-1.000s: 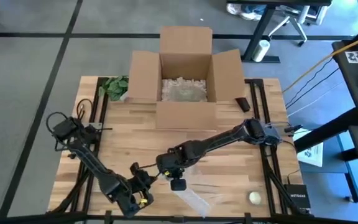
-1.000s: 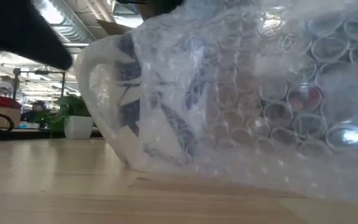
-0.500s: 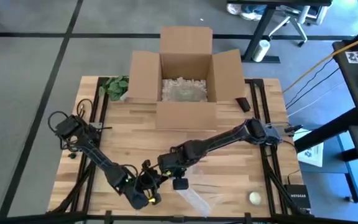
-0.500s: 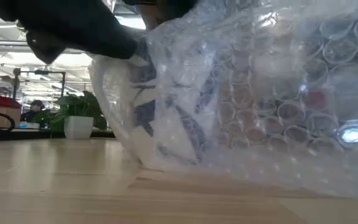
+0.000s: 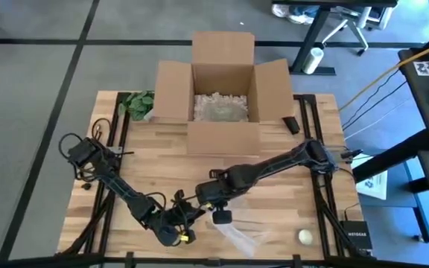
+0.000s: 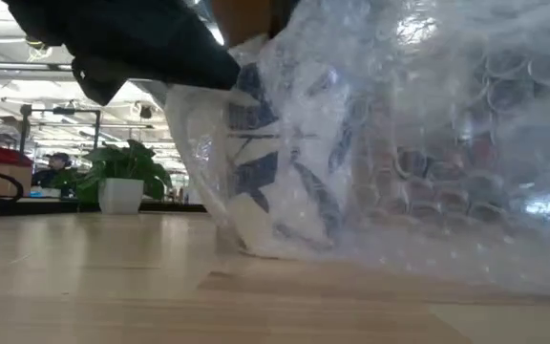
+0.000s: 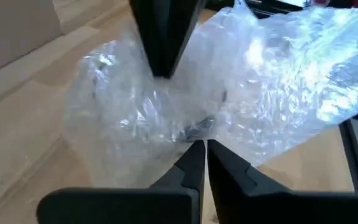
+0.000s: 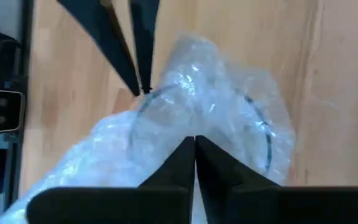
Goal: Wrap mug
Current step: Wrap the white and blue mug with the bubble wrap
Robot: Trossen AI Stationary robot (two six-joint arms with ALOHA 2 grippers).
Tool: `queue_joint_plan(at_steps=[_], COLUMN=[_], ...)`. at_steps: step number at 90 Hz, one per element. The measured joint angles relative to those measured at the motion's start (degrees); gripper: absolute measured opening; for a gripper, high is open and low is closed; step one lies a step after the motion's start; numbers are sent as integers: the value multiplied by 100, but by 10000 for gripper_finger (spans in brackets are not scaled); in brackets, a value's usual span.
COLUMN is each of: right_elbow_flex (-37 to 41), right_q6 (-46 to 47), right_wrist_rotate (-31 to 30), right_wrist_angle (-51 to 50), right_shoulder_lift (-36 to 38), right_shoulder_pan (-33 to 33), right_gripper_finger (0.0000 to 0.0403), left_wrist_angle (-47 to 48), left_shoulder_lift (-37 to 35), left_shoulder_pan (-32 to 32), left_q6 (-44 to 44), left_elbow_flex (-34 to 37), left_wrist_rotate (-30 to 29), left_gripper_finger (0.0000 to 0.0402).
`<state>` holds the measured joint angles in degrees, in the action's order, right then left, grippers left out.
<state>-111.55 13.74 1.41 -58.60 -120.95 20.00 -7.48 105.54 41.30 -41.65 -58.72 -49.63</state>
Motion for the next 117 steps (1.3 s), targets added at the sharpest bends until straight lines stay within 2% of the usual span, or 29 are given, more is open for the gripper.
queue_joint_plan(at_steps=[25, 45, 64, 75, 89, 117], right_elbow_flex=[-20, -20, -20, -20, -20, -22], right_q6=[127, 396, 538, 538, 549, 231], right_wrist_rotate=[-103, -94, -79, -116, -469, -358], right_wrist_angle=[-8, 4, -49, -75, -308, -73], right_shoulder_lift=[204, 234, 256, 256, 256, -119], right_shoulder_pan=[255, 491, 759, 721, 538, 198], right_gripper_finger=[0, 0, 0, 0, 0, 0], left_wrist_angle=[-507, -461, 482, 505, 501, 481], left_shoulder_lift=[-206, -433, -433, -435, -435, -435], left_shoulder_pan=[62, 35, -241, -346, -396, -392], left_q6=[687, 1086, 434, 449, 437, 393], left_elbow_flex=[-15, -22, -22, -23, -22, -22], left_wrist_rotate=[7, -12, -17, -15, -18, -17], left_gripper_finger=[0, 0, 0, 0, 0, 0])
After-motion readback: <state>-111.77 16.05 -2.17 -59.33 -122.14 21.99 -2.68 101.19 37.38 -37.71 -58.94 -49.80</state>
